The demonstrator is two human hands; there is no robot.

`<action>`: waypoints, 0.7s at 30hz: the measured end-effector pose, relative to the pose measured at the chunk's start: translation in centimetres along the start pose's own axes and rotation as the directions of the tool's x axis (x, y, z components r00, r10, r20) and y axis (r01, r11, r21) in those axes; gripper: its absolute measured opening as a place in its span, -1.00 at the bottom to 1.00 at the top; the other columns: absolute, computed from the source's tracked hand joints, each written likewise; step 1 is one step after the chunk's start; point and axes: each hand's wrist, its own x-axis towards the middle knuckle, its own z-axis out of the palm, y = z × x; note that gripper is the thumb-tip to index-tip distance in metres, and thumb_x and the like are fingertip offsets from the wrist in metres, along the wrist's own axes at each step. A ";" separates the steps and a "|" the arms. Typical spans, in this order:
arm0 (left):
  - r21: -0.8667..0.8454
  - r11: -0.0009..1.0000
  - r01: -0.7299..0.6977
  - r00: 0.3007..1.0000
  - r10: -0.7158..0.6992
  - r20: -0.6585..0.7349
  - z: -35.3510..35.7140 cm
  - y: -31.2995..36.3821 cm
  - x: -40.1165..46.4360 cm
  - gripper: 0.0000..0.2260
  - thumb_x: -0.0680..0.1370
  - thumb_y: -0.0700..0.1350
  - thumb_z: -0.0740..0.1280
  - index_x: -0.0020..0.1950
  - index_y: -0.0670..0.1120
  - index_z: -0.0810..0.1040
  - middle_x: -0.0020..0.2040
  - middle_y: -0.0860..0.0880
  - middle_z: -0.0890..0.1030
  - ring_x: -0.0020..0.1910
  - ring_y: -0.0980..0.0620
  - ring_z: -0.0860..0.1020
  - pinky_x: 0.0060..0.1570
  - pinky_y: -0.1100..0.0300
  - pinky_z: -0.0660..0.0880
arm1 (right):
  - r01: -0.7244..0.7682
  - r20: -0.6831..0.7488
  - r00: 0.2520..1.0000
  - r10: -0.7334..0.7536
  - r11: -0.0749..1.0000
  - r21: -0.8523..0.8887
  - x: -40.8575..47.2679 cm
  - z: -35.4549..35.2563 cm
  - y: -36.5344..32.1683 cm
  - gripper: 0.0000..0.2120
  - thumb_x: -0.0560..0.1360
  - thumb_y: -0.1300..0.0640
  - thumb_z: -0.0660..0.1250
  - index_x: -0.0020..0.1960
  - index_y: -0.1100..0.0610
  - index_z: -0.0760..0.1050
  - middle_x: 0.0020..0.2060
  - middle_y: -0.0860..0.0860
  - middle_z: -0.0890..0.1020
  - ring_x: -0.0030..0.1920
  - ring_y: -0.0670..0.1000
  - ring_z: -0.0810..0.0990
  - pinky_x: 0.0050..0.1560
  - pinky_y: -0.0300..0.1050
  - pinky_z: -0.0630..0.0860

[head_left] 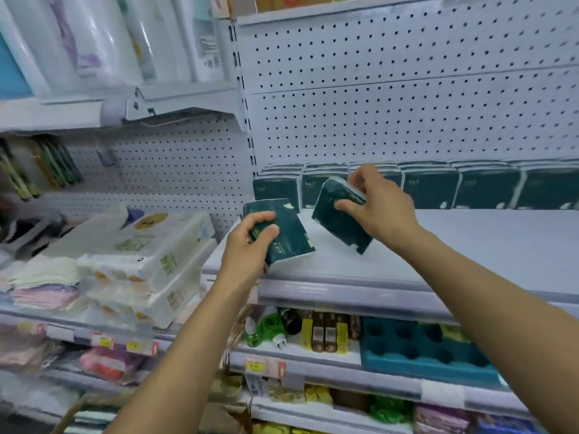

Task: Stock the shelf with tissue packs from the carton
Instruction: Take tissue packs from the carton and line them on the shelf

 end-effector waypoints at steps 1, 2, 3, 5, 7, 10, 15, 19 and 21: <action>0.017 1.000 0.007 1.000 -0.007 0.015 0.0 -0.2 0.9 -0.84 0.61 -0.14 0.33 0.08 0.12 0.60 -0.12 0.11 0.63 -0.19 -0.08 0.55 -0.36 0.11 0.44 | 0.014 0.048 0.999 -0.012 0.998 -0.054 0.5 0.6 0.4 -0.66 0.50 -0.14 0.38 0.17 -0.03 0.38 0.08 -0.08 0.60 0.04 0.06 0.56 -0.08 -0.05 0.43; 0.026 1.000 0.012 0.999 -0.013 0.032 0.0 -0.4 1.7 -0.85 0.61 -0.13 0.33 0.10 0.10 0.60 -0.16 0.12 0.62 -0.19 -0.07 0.53 -0.37 0.13 0.44 | 0.028 0.094 0.995 -0.019 0.995 -0.094 0.7 1.2 0.9 -0.68 0.50 -0.13 0.38 0.18 -0.06 0.43 0.12 -0.09 0.60 0.07 0.04 0.56 -0.05 -0.05 0.46; 0.025 1.000 0.019 0.999 -0.020 0.050 0.0 -0.6 2.4 -0.85 0.61 -0.13 0.33 0.11 0.09 0.61 -0.19 0.15 0.62 -0.18 -0.06 0.53 -0.35 0.15 0.45 | 0.032 0.124 0.992 -0.017 0.992 -0.119 0.6 1.6 1.3 -0.68 0.51 -0.11 0.38 0.21 -0.08 0.46 0.16 -0.10 0.59 0.10 0.03 0.55 -0.02 -0.05 0.47; 0.031 0.999 0.026 0.995 -0.029 0.091 -0.1 -1.2 3.9 -0.83 0.61 -0.15 0.33 0.12 0.08 0.61 -0.18 0.16 0.62 -0.17 -0.06 0.53 -0.35 0.19 0.46 | 0.042 0.121 0.992 -0.022 0.986 -0.161 0.2 2.1 2.2 -0.62 0.50 -0.09 0.39 0.29 -0.12 0.46 0.23 -0.11 0.54 0.16 0.01 0.52 -0.05 -0.09 0.45; 0.052 0.999 0.016 0.989 -0.024 0.147 -0.1 -1.6 5.3 -0.77 0.61 -0.20 0.31 0.15 0.10 0.60 -0.03 0.08 0.64 -0.15 -0.03 0.58 -0.33 0.22 0.51 | 0.096 0.079 0.994 -0.080 0.967 -0.237 -0.3 2.4 2.8 -0.55 0.48 -0.09 0.41 0.34 -0.15 0.44 0.29 -0.11 0.46 0.21 0.02 0.45 -0.06 -0.10 0.41; 0.027 1.000 -0.010 0.971 0.003 0.240 0.0 -2.0 7.2 -0.59 0.59 -0.28 0.30 0.28 0.20 0.54 0.18 0.07 0.60 -0.09 0.14 0.63 -0.04 0.09 0.60 | 0.140 0.040 0.990 -0.134 0.957 -0.255 -0.2 3.4 3.7 -0.51 0.48 -0.01 0.43 0.38 -0.13 0.43 0.33 -0.04 0.39 0.27 0.06 0.36 0.01 -0.03 0.45; -0.037 0.999 0.006 0.962 0.005 0.274 -0.6 -2.9 10.1 -0.29 0.55 -0.29 0.37 0.51 0.30 0.20 0.24 0.00 0.59 0.12 0.04 0.64 0.11 0.05 0.60 | 0.252 -0.010 0.967 -0.254 0.963 -0.093 2.8 6.3 5.4 -0.53 0.48 0.19 0.44 0.36 0.06 0.46 0.26 0.01 0.46 0.24 0.05 0.36 0.02 0.01 0.54; -0.016 0.998 0.068 0.967 -0.062 0.247 -1.1 -3.5 12.3 -0.50 0.52 -0.27 0.43 0.37 0.04 0.36 0.10 -0.05 0.68 0.04 -0.07 0.67 0.06 -0.07 0.62 | 0.289 -0.022 0.957 -0.290 0.956 -0.061 5.9 8.5 6.4 -0.54 0.49 0.21 0.43 0.36 0.10 0.45 0.29 0.02 0.46 0.31 0.05 0.35 0.12 0.04 0.53; -0.050 0.995 0.088 0.962 -0.072 0.263 -1.3 -3.7 13.3 -0.59 0.52 -0.28 0.43 0.29 0.01 0.44 0.02 -0.01 0.71 0.02 -0.09 0.68 0.02 -0.05 0.63 | 0.300 -0.031 0.953 -0.302 0.952 -0.058 7.3 9.3 6.7 -0.55 0.50 0.20 0.41 0.37 0.08 0.45 0.33 0.02 0.44 0.34 0.04 0.33 0.12 0.05 0.53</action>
